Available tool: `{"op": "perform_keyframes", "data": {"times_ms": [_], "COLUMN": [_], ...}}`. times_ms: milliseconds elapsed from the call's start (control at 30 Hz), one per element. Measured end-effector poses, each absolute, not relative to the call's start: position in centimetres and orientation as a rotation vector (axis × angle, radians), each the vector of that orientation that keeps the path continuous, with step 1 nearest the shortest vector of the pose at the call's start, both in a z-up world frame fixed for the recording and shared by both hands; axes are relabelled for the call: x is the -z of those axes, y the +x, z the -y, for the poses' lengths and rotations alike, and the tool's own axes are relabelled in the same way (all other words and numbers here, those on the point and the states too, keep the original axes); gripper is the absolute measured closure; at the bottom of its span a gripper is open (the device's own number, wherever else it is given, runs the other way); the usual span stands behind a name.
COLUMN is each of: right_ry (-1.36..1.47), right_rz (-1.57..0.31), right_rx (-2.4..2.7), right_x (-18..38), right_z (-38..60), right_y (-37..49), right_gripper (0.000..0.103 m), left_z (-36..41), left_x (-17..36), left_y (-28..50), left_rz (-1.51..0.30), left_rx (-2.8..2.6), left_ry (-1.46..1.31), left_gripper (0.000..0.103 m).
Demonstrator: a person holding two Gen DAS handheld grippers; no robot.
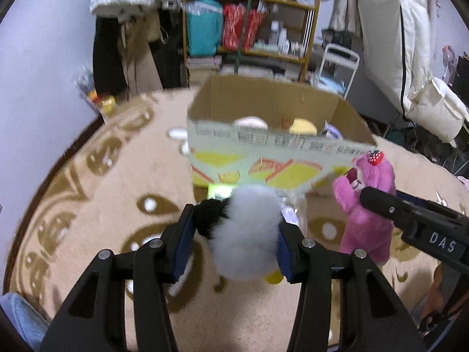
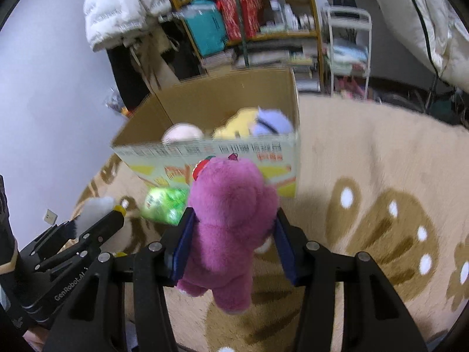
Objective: Organize soft objects
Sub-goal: 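Lift both toys over the cardboard box and release them inside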
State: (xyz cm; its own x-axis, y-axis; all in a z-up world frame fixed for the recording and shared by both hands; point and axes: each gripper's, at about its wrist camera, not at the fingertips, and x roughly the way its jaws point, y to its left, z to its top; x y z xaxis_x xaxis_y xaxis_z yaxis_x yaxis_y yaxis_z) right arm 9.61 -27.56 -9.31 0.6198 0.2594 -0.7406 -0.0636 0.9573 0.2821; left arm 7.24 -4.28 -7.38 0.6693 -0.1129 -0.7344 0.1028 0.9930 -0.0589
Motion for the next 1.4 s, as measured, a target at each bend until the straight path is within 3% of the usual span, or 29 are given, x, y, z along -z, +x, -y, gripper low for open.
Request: {"op": "perform_keyframes", "data": {"times_ms": [367,1000,1400], "right_ry": [0.193,-0.003,0.014], "right_rz": [-0.653,-0.453,-0.49], "right_rx": [-0.183,-0.233,-0.268], "right_x": [4.2,-0.1,1.4], "right_z": [28.0,26.3,26.4], "right_y": [8.2,10.9,13.8], "right_gripper": [0.048,0.048,0.047], "left_z": [3.7,4.0,5.5], "left_x": [3.3,-1.7,-1.8], "left_y": [5.5,8.5,14.0], "left_rz": [-0.633,-0.444,-0.441], "left_rx": [0.093,0.12,0.188], "left_ry": [0.004,0.081,0.105], "left_gripper": [0.055,0.055,0.061]}}
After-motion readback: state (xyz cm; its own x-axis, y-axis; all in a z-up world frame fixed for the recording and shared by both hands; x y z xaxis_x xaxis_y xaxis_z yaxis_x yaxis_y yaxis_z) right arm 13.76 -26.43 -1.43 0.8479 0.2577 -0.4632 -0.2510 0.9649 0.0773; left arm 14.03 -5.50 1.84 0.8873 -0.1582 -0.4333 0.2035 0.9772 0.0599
